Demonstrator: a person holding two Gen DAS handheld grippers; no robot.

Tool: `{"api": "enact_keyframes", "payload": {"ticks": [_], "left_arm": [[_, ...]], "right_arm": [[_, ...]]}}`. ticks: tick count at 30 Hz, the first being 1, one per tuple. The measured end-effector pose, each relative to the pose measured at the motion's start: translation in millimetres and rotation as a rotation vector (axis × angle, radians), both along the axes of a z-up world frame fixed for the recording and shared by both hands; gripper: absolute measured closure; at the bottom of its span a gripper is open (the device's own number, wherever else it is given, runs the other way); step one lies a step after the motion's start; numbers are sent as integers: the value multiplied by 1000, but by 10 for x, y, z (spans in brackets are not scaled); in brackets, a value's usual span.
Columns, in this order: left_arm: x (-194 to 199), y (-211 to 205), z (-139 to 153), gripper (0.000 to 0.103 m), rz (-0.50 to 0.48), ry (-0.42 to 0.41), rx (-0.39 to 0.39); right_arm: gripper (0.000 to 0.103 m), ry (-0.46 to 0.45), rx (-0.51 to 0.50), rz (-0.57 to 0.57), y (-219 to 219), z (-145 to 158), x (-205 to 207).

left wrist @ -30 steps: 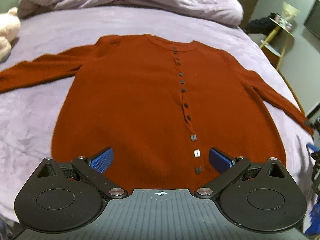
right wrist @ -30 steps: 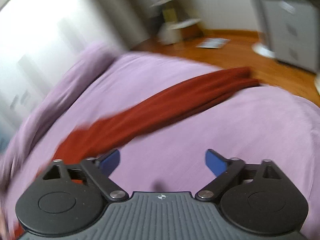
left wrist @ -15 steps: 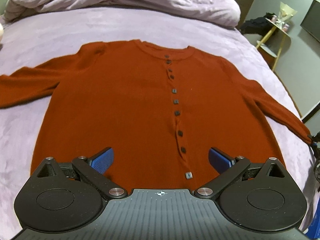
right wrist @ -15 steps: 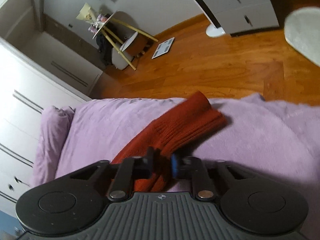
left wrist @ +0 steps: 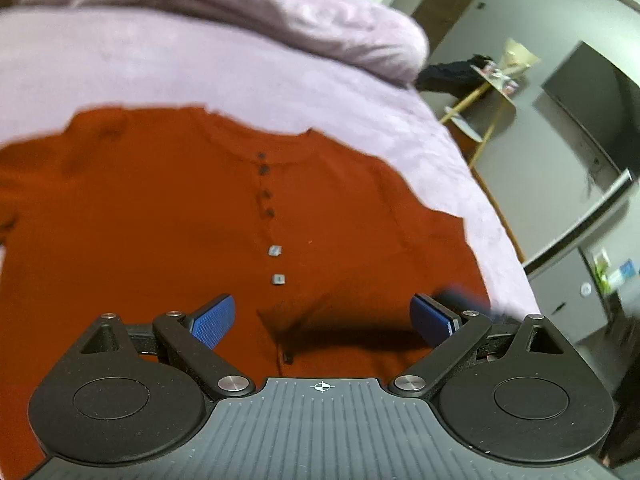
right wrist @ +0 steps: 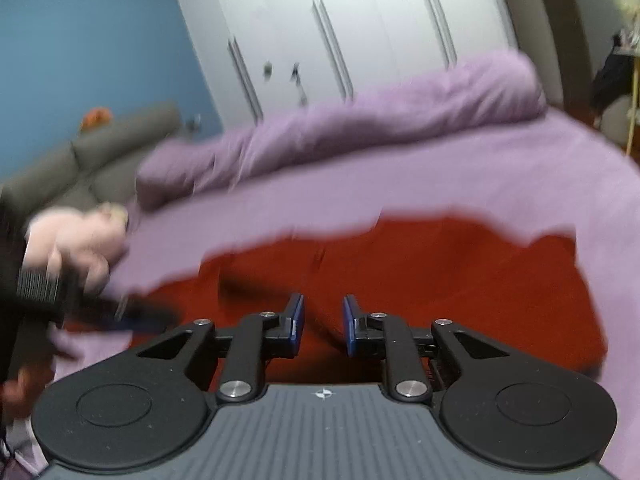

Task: Fold small clothes
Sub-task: 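Grasp the cardigan sleeve cuff with the right gripper and lift it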

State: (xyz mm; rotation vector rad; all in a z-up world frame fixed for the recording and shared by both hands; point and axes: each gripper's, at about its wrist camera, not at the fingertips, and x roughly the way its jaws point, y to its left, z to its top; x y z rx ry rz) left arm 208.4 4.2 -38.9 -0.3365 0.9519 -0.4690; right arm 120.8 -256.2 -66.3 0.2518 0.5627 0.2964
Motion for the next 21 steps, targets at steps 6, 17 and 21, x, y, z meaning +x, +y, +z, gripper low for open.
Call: {"api": "enact_keyframes", "payload": {"ticks": [6,17,21], "left_arm": [[291,146,-521,19,60,229,-138],[407,-165,-759,51,39,293,-174],[405,-219,-758,76,22,274,-136]], "right_arm": [[85,173,31,-117,-179,-401,-165],[83,228,194,-245,-550,-664,-370],[83,223,184,-247,-576,-661,-358]]}}
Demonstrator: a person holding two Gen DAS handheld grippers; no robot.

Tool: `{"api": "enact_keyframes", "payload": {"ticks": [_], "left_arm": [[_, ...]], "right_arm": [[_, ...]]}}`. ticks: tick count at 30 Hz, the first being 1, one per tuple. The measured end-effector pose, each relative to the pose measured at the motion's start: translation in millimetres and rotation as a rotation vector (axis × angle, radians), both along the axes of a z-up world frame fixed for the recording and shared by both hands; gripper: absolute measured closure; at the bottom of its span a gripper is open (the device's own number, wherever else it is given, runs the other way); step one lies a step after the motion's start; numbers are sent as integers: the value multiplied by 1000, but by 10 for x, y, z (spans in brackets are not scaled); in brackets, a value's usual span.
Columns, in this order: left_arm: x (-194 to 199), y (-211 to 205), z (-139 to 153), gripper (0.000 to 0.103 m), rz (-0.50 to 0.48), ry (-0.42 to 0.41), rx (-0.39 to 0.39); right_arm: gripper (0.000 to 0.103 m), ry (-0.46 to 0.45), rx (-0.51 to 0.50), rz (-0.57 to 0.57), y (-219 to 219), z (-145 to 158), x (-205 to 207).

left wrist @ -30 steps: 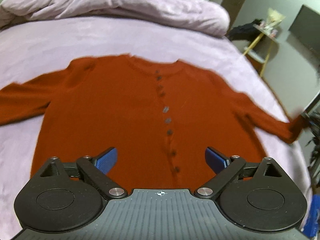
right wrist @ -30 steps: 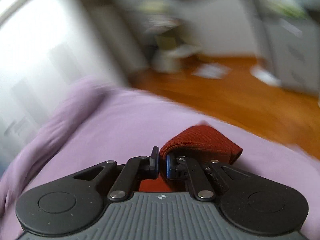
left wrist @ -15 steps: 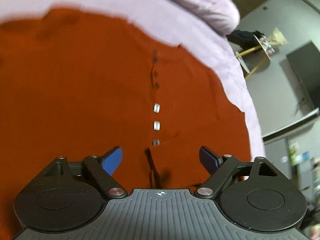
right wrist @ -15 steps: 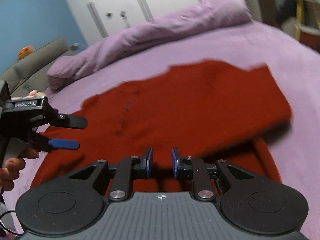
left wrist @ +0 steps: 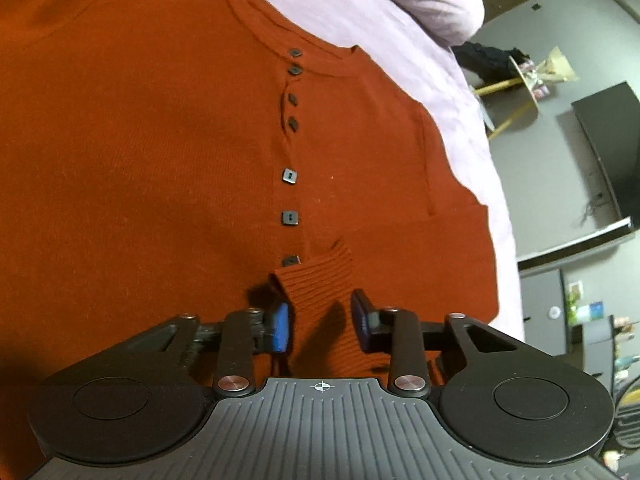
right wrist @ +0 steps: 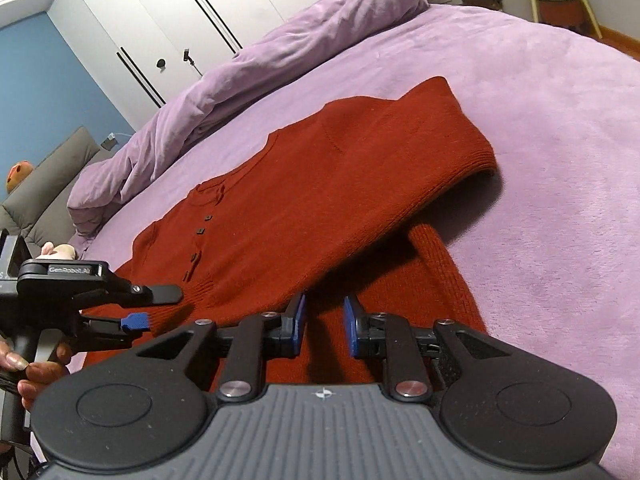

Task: Fold small clothes
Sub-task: 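Grasp the cardigan sleeve cuff with the right gripper and lift it, then carry the sleeve across the cardigan body with the right gripper and release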

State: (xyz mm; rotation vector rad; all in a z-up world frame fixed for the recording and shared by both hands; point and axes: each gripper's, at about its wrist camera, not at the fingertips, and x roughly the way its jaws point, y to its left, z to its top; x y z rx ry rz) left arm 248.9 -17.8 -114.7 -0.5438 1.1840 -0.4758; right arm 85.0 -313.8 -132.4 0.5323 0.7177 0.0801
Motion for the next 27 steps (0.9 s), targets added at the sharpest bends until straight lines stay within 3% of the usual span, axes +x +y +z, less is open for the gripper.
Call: {"api": "enact_keyframes", "payload": {"ticks": [3,7,11,14,16,18,20,22,25,27], "left_arm": [[21,43,32,96,1,-8,33],[83,268,373,98,16,-131,8],[135,506,872,98,54,-374,223],[157,663,935,98,80,-436,372],[168,745,858,97,96,-414,391],[190,859,688,97,116,-352,371],[222,941,495,95,124,-287,363],[255,1020,350,87,120,-246,355],[267,1034,253,64,109,-235,303],[201,1050,226,51,107,-244,272]], "right_arm": [[83,3,-3,-2,-6,10,19],[83,6,-43,-31,-62,56,57],[84,30,-180,-107,-119,92,114],[83,37,-210,-119,-123,115,153],[80,39,-187,-116,-122,127,164],[70,27,-148,-100,-128,137,170],[69,24,-111,-99,-145,146,195],[69,19,-83,-90,-156,177,238],[66,-34,-94,-61,-144,286,329],[59,-57,-138,-64,-132,353,459]]}}
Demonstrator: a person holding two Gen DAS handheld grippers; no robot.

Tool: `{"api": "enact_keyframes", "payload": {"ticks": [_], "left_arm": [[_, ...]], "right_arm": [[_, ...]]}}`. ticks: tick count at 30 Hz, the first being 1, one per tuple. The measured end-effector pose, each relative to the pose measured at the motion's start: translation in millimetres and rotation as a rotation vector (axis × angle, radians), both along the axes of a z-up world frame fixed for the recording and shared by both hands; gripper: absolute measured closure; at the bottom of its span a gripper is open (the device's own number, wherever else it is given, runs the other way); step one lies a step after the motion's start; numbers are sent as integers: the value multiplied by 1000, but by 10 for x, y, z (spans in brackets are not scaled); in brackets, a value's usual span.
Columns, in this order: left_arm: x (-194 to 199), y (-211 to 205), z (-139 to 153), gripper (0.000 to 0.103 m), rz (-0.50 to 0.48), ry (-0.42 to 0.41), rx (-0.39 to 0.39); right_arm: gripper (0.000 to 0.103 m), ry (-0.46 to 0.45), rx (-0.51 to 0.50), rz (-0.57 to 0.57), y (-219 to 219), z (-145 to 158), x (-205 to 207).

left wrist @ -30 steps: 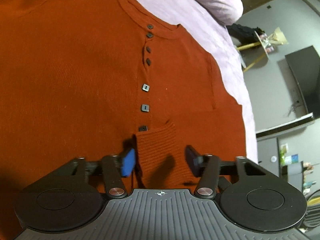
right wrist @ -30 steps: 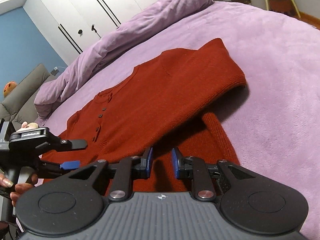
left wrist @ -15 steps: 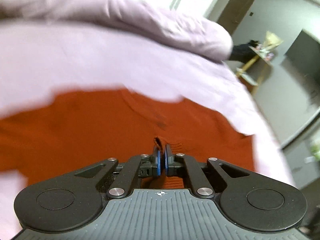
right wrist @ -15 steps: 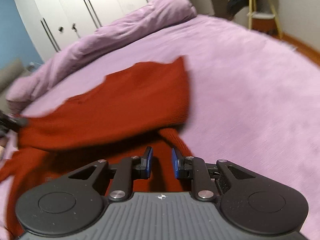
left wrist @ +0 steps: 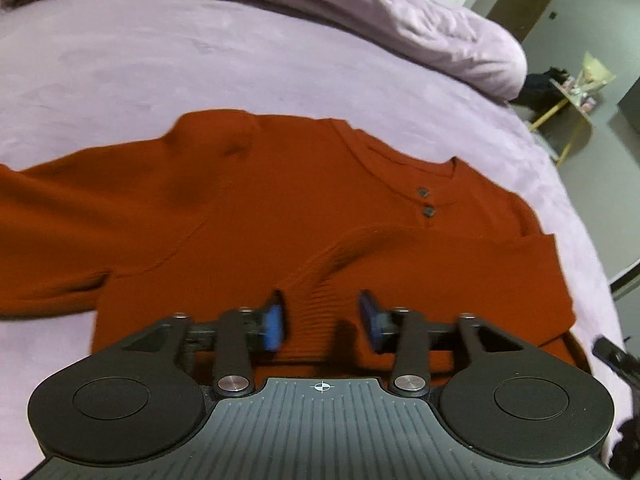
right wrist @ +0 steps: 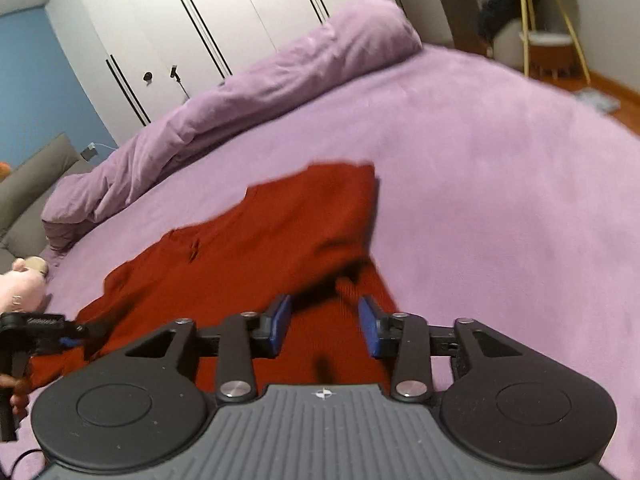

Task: Fold small clothes
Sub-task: 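Carry the sleeve across the cardigan body with the right gripper and release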

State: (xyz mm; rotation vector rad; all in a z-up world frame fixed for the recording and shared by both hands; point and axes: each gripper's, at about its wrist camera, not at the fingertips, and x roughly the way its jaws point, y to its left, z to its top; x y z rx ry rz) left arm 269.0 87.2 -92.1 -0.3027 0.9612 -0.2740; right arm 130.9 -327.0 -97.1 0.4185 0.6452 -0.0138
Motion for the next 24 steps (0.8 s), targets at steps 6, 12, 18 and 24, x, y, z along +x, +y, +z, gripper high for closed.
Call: {"api": "enact_keyframes", "payload": {"ticks": [6,12,18,24], "left_arm": [[194,-104,-69,57,-12,13,-41],[287,-243,6,97,-56,-64,76],[391,-405,361,97,-20,-290,233],[577,-366,26,74,-24,-119,260]], "right_arm": [[55,46,-25,2,16,-74,635],[95,112,-144,-3,142,-207,981],[103,-44,-417,-140,283,-83,859],[99,53,-116,-69,71,-110,748]]}}
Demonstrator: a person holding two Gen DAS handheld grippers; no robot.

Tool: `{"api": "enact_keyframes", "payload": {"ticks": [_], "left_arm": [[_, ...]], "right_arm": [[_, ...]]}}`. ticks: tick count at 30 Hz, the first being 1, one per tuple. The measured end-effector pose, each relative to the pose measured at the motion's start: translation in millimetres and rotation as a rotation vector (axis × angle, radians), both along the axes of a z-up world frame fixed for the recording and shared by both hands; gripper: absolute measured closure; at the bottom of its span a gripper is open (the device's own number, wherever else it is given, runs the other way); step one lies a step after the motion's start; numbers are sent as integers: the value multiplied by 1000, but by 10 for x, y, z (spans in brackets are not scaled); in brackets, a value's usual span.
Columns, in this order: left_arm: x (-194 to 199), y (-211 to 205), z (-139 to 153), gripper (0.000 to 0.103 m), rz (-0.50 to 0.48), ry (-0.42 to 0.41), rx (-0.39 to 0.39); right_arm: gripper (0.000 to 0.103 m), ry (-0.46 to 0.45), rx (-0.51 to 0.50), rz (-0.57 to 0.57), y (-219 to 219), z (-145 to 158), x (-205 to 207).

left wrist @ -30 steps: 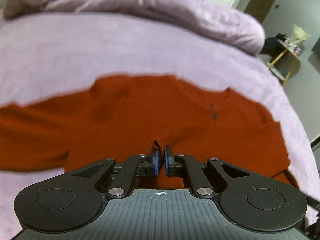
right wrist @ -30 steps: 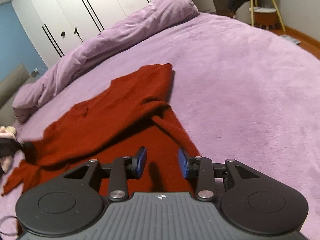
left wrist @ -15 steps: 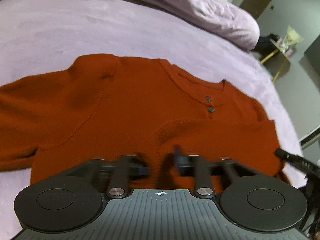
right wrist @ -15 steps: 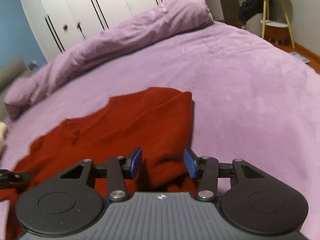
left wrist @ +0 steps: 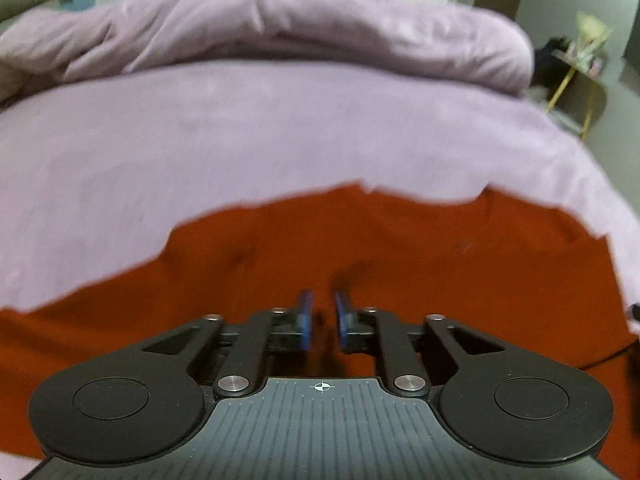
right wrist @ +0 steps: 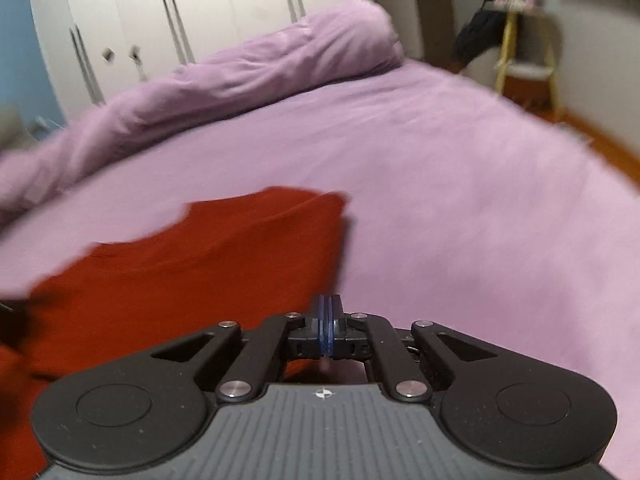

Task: Fold small clothes
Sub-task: 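Carry the sleeve across the cardigan body with the right gripper and release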

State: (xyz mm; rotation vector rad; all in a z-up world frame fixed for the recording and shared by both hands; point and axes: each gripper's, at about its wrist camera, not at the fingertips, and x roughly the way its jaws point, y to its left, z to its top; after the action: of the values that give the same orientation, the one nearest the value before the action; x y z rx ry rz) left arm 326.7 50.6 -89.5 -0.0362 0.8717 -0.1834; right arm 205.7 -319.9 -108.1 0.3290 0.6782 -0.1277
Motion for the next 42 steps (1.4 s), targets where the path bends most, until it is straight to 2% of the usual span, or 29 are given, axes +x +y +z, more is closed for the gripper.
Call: {"api": "enact_keyframes", "payload": {"ticks": [1,2,3,5,10,12,14,17,18,20,22,24,27,30,32,33,35,38,40,42], "left_arm": [[-7,32,-44,70,12,10,2],[-24,90,-77,64,29,22,-17],[-45,148,-104,62,44,32,-46],[-86,263,-142,61,71,49,-118],[-72,365,-116,57,90,58,-162],[-80,363,-102,48,89,51,-164],[-70,360,-96,46,92,39,-153],[-40,360,-152,46,101,61,-160],[-39,348,-169,48,97,66,-161],[-49,308,-169,50,72,61,-144],[-65,269,-142,50,53,51,-141],[-67,251,-137,48,47,59,-171],[-44,202,-183,47,53,82,-150],[-44,223,-207,47,88,95,-124],[-83,276,-167,47,125,91,-151],[-121,288,-132,46,126,83,-171],[-213,266,-64,45,113,47,-185],[-275,162,-70,42,81,45,-204],[-263,61,-141,42,65,75,-183],[-257,-21,-173,42,49,56,-124]], "right_arm": [[98,-7,26,12,4,17,-58],[89,-14,50,23,15,34,-119],[76,-21,75,35,29,40,-159],[62,-15,126,69,59,2,-196],[63,24,90,67,204,-52,-42],[63,29,24,45,256,-17,13],[63,37,-50,17,281,-15,69],[63,112,-47,22,249,-156,251],[71,100,-41,26,249,-183,268],[90,76,-108,49,310,-172,270],[91,52,-200,76,376,-123,247],[97,46,-265,59,363,-125,238],[97,64,-339,1,285,-223,286],[95,68,-342,12,258,-185,281],[95,62,-384,6,307,-72,238],[95,21,-388,12,332,13,156],[95,-53,-317,65,382,141,15],[95,-58,-217,185,518,97,-28],[95,-5,-264,227,638,-48,22],[95,57,-395,206,697,-244,72]]}}
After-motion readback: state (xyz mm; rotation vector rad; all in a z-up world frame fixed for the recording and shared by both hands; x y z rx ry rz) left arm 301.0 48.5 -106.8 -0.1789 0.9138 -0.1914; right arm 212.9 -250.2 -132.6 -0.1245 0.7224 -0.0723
